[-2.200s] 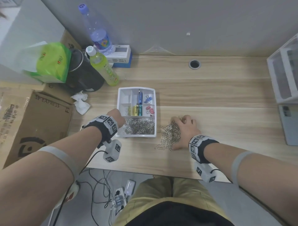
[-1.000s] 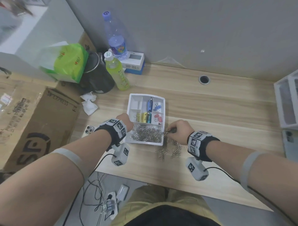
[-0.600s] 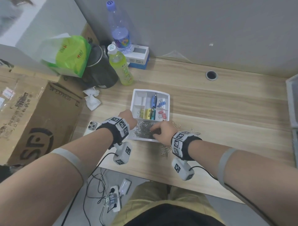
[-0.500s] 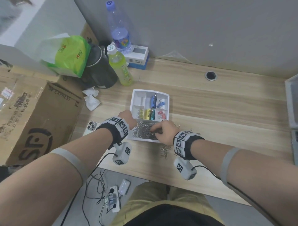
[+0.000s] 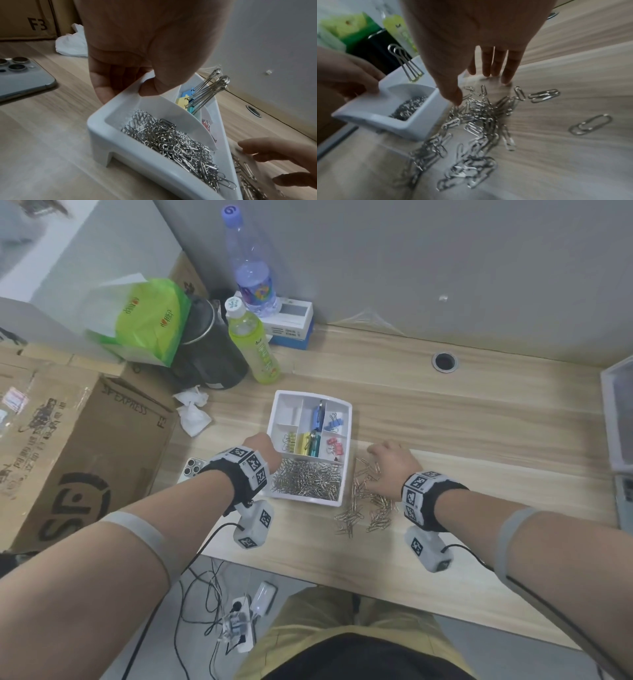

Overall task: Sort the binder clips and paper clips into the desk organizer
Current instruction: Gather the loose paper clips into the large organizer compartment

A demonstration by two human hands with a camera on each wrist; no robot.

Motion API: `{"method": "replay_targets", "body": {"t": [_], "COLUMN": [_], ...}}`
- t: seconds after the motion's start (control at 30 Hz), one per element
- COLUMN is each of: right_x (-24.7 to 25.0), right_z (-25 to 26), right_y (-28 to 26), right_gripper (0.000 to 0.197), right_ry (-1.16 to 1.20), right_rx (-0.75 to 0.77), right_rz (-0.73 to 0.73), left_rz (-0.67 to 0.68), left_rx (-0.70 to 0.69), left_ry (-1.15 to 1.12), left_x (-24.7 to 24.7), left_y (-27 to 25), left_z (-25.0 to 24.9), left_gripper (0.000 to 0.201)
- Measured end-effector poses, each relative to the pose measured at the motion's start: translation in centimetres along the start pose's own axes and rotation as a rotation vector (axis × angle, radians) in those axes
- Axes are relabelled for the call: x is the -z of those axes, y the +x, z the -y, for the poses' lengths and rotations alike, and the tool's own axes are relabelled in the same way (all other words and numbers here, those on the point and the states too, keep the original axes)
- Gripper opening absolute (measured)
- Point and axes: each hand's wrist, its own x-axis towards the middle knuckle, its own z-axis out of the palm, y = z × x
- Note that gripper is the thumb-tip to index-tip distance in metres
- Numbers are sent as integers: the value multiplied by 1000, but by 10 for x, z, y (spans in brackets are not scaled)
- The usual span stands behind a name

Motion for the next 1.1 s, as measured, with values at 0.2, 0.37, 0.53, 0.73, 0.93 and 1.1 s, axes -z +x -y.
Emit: {"method": "replay_targets", "body": {"t": [0.2,0.37,0.53,0.73,0.93,1.1], "right_x": [-22,-37,-43,-55,-70,-67], "right_z": [-1,7,8,24,26,12], "right_y": [1,1,-9,-18,-23,-20], "right_gripper": [94,71,62,79,19,10], "right_ry": [-144,-101,-134,-311,-246,-214], "right_rx": [89,235,310,459,532,499], "right_rz": [-23,5,47,36,-9,-10], "left_rz": [-6,-14,-12,-9,-8,-11], "left_rx": [51,47,41,40,56,51], "left_ry": [31,26,23,36,29,34], "left_x": [1,-2,-2,-2,-4,-5], "left_y": [1,0,-2,-4,-2,-3], "left_z": [14,21,21,21,22,20], "left_gripper": [24,5,9,4,3,6]}}
